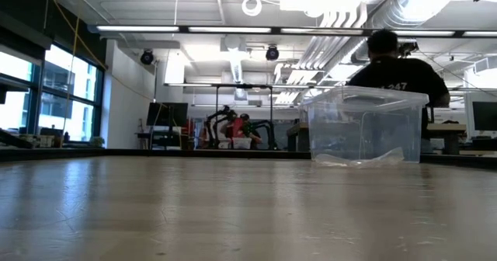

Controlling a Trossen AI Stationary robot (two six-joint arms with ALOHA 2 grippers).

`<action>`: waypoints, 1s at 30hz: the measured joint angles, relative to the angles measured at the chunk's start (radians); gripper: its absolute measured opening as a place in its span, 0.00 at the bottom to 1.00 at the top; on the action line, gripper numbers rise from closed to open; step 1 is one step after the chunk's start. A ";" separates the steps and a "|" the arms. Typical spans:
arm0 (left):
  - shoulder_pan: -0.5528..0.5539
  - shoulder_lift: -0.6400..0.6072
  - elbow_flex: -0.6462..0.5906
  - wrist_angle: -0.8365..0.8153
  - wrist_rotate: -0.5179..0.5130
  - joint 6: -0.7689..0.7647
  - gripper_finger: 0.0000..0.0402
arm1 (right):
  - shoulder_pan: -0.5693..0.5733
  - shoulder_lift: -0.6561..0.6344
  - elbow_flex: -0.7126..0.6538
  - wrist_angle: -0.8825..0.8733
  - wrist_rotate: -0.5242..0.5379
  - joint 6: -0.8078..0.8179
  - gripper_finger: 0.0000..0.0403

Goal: Roll bandage
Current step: Roll the green bandage

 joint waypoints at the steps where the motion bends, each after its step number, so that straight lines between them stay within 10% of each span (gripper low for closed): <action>1: 0.018 0.002 0.001 -0.013 0.001 -0.010 0.02 | 0.006 0.000 0.000 0.001 0.000 0.000 0.01; 20: 0.129 0.105 0.002 -0.177 0.078 -0.131 0.00 | 0.116 0.001 0.000 0.063 0.054 -0.117 0.02; 24: 0.102 0.077 0.000 -0.117 0.009 -0.068 0.00 | 0.136 0.001 0.000 0.062 0.163 -0.113 0.02; 30: 0.087 -0.014 0.001 -0.088 -0.159 0.096 0.00 | 0.135 0.001 0.000 -0.013 0.032 0.044 0.02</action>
